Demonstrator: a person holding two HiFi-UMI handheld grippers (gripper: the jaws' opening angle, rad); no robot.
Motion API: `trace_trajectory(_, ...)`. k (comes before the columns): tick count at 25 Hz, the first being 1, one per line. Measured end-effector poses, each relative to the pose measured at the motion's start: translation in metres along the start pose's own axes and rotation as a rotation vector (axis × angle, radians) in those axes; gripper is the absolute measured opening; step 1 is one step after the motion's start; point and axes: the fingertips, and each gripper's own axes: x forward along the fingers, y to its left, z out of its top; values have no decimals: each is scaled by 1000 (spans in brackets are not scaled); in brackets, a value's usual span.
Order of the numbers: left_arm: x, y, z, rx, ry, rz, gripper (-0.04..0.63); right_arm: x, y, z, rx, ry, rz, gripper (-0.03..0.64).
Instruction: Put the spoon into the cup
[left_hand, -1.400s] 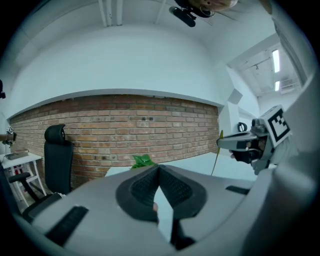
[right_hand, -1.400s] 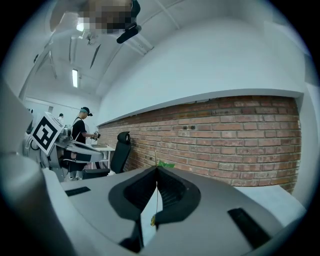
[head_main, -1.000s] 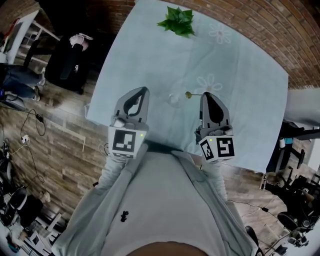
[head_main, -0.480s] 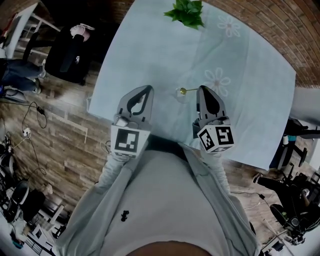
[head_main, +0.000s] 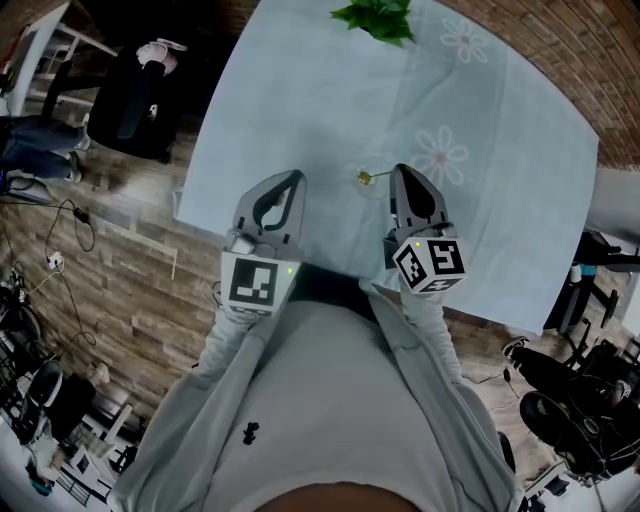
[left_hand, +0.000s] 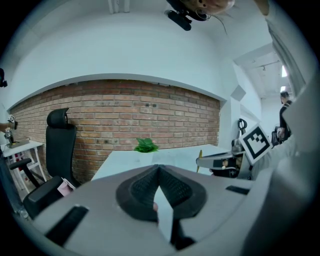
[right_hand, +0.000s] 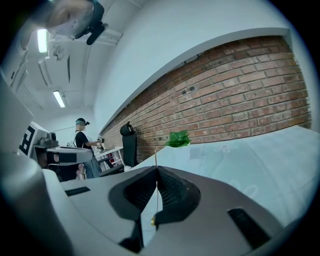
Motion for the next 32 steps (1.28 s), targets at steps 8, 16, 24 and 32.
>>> trace_trajectory(8, -4, 2, -2, 2, -3, 10, 18, 6, -9, -19, 57, 31, -26, 18)
trace_trajectory(16, 0, 2, -1, -22, 1, 13, 18, 9, -11, -33, 30, 71, -23, 18)
trace_trajectory(24, 0, 0, 3, 6, -19, -5, 18, 11, -12, -41, -19, 121, -30, 39)
trace_trajectory(32, -1, -2, 4, 3, -14, -1, 18, 12, -17, -52, -25, 175, -36, 174)
